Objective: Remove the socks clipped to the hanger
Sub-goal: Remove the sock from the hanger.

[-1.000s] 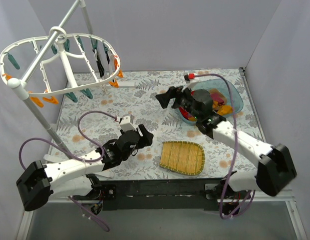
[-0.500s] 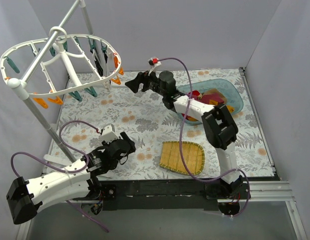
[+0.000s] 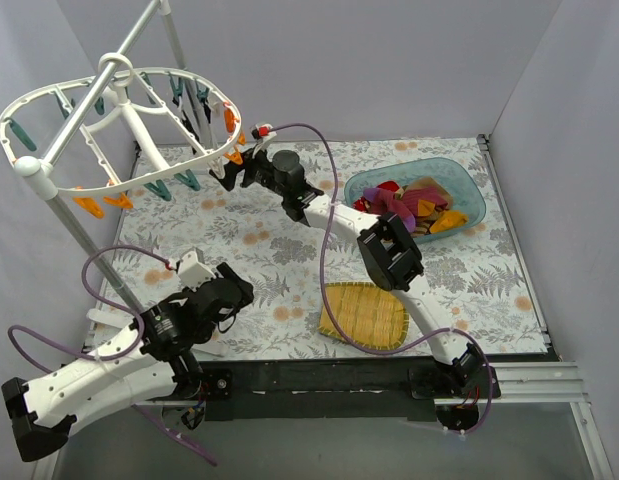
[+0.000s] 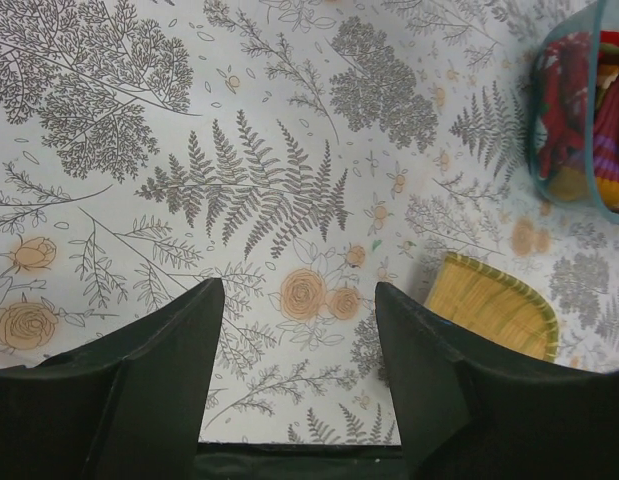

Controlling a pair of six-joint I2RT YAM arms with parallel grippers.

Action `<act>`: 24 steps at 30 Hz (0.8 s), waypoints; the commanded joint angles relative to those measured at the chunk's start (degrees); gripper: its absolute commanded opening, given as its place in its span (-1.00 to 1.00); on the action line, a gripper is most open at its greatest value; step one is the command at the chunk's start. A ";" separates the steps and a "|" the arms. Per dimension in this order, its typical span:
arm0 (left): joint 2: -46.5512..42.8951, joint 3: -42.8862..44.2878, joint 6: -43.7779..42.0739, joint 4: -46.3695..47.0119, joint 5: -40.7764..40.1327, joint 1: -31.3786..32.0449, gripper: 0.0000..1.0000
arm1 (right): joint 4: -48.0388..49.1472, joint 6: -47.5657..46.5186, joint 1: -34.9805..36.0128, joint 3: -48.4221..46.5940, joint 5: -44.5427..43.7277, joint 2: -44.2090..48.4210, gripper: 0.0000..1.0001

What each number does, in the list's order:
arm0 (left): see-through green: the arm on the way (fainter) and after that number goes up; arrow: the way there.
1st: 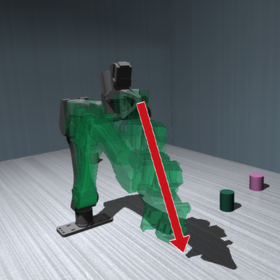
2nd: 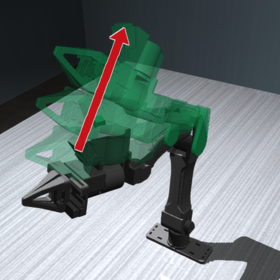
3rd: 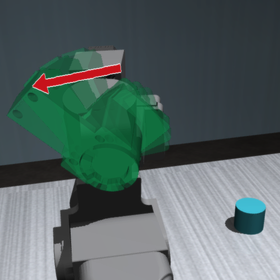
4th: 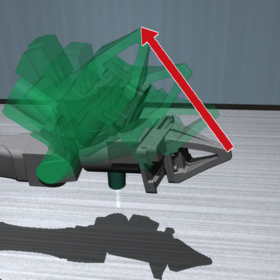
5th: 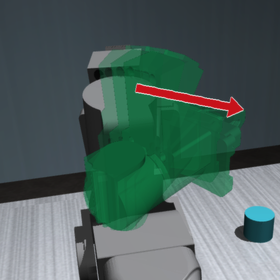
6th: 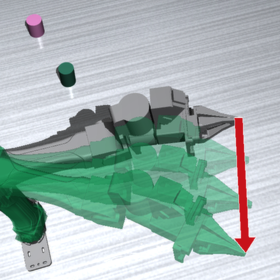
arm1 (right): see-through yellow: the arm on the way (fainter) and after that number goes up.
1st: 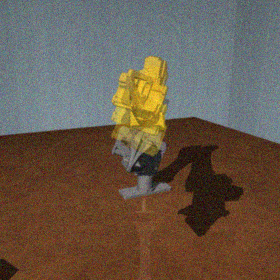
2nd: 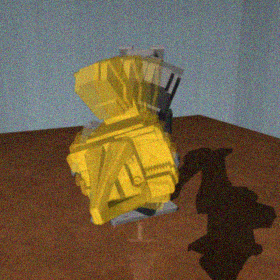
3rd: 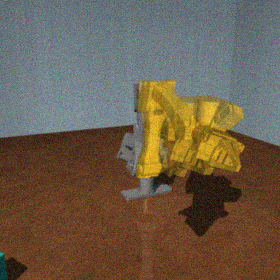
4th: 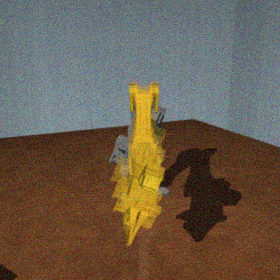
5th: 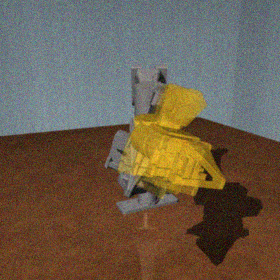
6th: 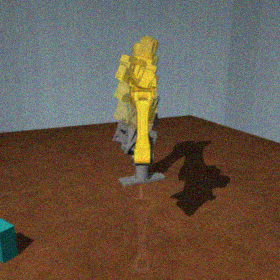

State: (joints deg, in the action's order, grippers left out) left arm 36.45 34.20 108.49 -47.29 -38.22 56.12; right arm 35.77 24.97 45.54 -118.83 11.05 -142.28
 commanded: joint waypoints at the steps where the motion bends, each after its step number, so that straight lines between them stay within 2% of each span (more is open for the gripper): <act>1: -2.60 5.52 4.36 -8.52 0.07 0.22 0.21 | 2.81 -3.87 1.74 -6.76 -8.56 -4.04 0.79; 7: -4.80 10.01 5.33 -12.65 -0.63 0.13 0.18 | 6.85 -4.15 3.59 -14.31 -18.67 -10.81 0.65; 12: -4.63 12.47 6.55 -15.37 -2.39 0.22 0.17 | 10.54 -0.19 3.59 -16.87 -22.21 -13.90 0.53; 14: -4.63 12.56 6.65 -15.47 -2.91 0.22 0.17 | 11.25 0.43 3.59 -18.45 -23.17 -15.13 0.41; 15: -4.89 12.39 6.65 -15.21 -3.00 0.22 0.17 | 11.60 0.86 3.59 -18.55 -23.61 -15.40 0.25; 17: -5.07 12.30 6.65 -14.41 -3.18 0.22 0.17 | 12.39 1.31 3.59 -18.46 -24.67 -15.57 0.08; 18: -4.90 12.12 6.65 -14.15 -3.18 0.13 0.17 | 13.00 1.57 3.68 -18.46 -25.19 -15.66 -0.15; 19: -4.63 12.21 6.48 -13.71 -3.18 0.13 0.17 | 13.27 1.83 3.59 -18.37 -26.42 -15.66 -0.71; 20: -4.37 12.30 6.47 -13.62 -3.09 0.13 0.17 | 13.54 2.27 3.59 -17.94 -27.21 -15.57 -0.97; 24: -2.70 12.74 6.39 -13.62 -3.00 0.22 0.17 | 15.03 2.54 3.68 -18.20 -27.66 -15.49 -0.97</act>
State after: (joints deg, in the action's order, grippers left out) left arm 32.18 45.17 114.04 -60.42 -39.31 56.12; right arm 44.77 26.74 49.12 -133.86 -13.56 -158.04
